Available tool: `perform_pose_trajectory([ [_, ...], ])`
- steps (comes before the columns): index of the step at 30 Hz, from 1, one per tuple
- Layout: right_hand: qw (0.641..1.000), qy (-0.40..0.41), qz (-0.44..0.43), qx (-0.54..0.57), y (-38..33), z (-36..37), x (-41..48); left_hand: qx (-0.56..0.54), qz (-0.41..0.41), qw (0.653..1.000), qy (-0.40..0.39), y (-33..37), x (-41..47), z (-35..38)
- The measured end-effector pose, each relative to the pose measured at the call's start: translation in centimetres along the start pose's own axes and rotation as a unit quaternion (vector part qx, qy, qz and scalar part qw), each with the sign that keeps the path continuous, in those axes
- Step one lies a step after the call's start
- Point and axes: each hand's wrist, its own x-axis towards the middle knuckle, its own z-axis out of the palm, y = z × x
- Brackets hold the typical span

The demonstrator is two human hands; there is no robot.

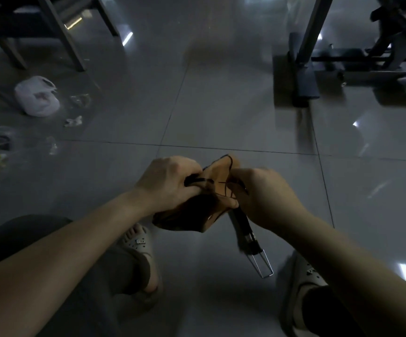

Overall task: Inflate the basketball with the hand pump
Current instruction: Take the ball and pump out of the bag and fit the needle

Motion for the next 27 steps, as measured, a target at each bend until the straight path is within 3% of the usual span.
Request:
perform_pose_trajectory([
  [6,0.997,0.030,-0.061,-0.040,-0.2,-0.1,-0.2,0.065,0.039,0.997,0.021,0.7,0.0,1.1],
  [12,0.996,-0.001,-0.051,-0.076,0.2,0.2,-0.1,0.079,0.051,0.995,0.022,0.8,0.2,0.9],
  [20,0.992,-0.035,-0.089,-0.087,-0.2,-0.5,-0.2,0.082,0.041,0.995,-0.035,0.8,0.3,1.8],
  [24,0.992,-0.014,-0.107,-0.069,-0.5,-0.5,-0.3,0.085,0.039,0.994,-0.058,1.4,0.3,1.8],
  [27,0.989,-0.072,-0.091,-0.092,-0.4,-0.2,-0.2,0.079,0.045,0.993,-0.082,1.8,0.3,1.9],
])
